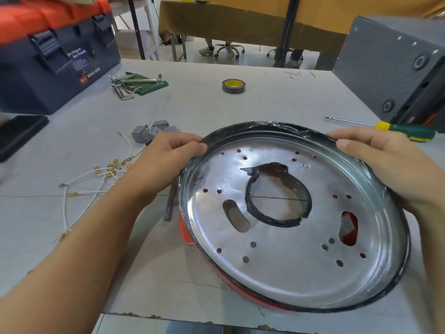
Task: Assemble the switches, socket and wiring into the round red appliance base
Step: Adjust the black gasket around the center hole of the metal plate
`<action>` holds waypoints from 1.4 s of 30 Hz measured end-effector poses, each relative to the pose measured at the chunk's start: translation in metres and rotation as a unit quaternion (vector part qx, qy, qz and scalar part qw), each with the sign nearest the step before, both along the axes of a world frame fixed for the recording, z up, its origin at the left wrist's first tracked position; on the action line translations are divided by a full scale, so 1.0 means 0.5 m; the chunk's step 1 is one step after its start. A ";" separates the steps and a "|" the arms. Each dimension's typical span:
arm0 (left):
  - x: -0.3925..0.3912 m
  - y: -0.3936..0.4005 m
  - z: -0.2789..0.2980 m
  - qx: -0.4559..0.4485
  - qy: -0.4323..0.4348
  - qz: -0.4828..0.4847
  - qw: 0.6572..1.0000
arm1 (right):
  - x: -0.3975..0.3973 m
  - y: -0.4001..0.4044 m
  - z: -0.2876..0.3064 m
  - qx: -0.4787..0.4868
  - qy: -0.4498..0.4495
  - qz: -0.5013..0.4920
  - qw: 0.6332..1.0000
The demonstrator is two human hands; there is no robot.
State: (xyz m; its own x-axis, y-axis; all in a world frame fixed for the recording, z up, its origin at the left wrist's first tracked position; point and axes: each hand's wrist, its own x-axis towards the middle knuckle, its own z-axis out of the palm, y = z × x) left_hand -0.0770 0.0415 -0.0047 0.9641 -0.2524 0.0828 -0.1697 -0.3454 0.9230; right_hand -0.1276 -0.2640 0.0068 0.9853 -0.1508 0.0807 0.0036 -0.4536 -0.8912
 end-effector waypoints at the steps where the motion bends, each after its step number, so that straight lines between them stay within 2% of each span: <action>1: 0.000 0.002 0.000 -0.001 0.008 -0.003 1.000 | -0.002 0.004 0.005 -0.022 -0.025 -0.011 0.999; 4: 0.001 0.006 0.000 -0.004 0.025 -0.011 1.000 | -0.021 0.038 0.044 -0.164 -0.114 0.003 0.980; 6: -0.002 0.007 0.001 -0.015 0.038 -0.010 0.999 | -0.041 0.080 0.081 -0.215 -0.118 0.083 0.966; 10: -0.012 0.023 0.003 0.023 0.027 -0.002 0.999 | -0.067 0.162 0.108 -0.314 -0.005 0.248 0.916; 14: -0.045 0.059 -0.005 0.028 0.051 0.003 0.998 | -0.069 0.207 0.092 -0.397 0.071 0.277 0.872; 19: -0.087 0.057 -0.027 -0.060 0.088 -0.014 0.994 | -0.059 0.228 0.072 -0.389 0.126 0.271 0.871; 27: -0.088 0.041 -0.043 -0.194 0.143 -0.001 0.971 | -0.059 0.221 0.080 -0.301 0.158 0.231 0.912; 33: -0.102 0.043 -0.046 -0.201 0.123 -0.018 0.972 | -0.064 0.208 0.094 -0.269 0.146 0.220 0.926; 42: -0.101 0.050 -0.053 -0.199 0.113 -0.032 0.973 | -0.085 0.223 0.076 -0.320 0.128 0.216 0.914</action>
State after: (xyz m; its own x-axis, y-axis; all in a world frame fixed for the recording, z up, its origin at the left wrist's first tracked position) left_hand -0.1274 0.0668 -0.0313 0.9524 -0.3038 -0.0255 0.0433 0.0519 0.9977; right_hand -0.1700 -0.1526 0.0447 0.9407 0.2529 -0.2259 0.1330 -0.8879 -0.4404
